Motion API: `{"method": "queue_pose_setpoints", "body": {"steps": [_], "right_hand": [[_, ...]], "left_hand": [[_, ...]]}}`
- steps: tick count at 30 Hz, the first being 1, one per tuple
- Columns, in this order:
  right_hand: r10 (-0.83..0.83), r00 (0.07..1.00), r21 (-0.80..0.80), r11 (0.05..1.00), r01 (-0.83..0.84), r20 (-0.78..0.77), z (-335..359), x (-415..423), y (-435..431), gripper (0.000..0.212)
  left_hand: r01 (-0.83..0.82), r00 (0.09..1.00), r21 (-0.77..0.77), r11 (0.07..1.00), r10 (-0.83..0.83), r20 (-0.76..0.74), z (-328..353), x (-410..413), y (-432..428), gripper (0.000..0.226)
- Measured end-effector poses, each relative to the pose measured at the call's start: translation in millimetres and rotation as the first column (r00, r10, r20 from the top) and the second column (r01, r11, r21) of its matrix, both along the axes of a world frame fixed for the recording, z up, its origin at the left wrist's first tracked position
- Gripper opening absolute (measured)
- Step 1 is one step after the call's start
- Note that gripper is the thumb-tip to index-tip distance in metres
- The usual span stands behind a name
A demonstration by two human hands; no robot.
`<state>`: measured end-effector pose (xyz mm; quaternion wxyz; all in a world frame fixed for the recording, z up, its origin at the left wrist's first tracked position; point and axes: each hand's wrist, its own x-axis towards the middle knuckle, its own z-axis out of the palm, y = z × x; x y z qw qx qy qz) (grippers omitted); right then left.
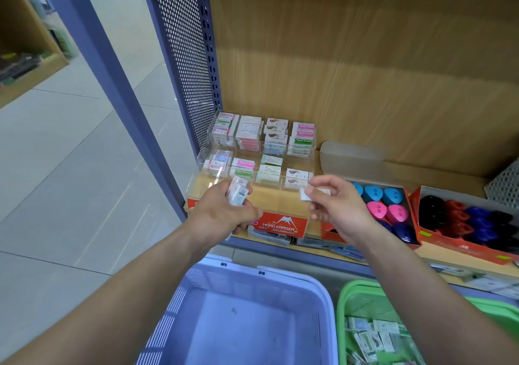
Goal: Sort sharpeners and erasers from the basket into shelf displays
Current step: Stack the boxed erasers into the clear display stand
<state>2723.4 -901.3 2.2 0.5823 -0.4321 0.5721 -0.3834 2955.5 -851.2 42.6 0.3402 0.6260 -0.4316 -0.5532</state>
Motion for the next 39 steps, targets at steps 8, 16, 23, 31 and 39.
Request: {"method": "queue_pose_setpoints", "body": {"steps": [8, 16, 23, 31, 39], "right_hand": [[-0.115, 0.99, -0.047, 0.993, 0.111, -0.085, -11.0, -15.5, -52.9, 0.019], [-0.057, 0.745, -0.269, 0.949, -0.166, -0.664, -30.9, -1.2, -122.4, 0.009], [-0.006, 0.477, -0.19, 0.921, -0.339, -0.879, -48.7, 8.7, -153.3, 0.007], [-0.148, 0.29, -0.265, 0.867, -0.421, -0.946, -52.4, 8.6, -146.9, 0.019], [-0.107, 0.634, -0.383, 0.868, -0.317, -0.766, -22.8, 0.8, -85.9, 0.019]], "left_hand": [[-0.026, 1.0, 0.051, 0.998, 0.026, 0.01, -7.7, 0.4, -10.7, 0.025], [-0.057, 0.996, 0.065, 0.996, 0.061, -0.063, -15.0, 0.8, -18.8, 0.017], [-0.044, 0.998, 0.085, 0.995, 0.047, -0.042, -18.4, 1.8, -22.9, 0.02], [-0.048, 0.998, 0.087, 0.995, 0.051, -0.042, -23.4, 0.1, -24.3, 0.021], [-0.105, 0.98, 0.055, 0.993, 0.113, -0.162, -16.3, -1.2, -22.0, 0.022]]}}
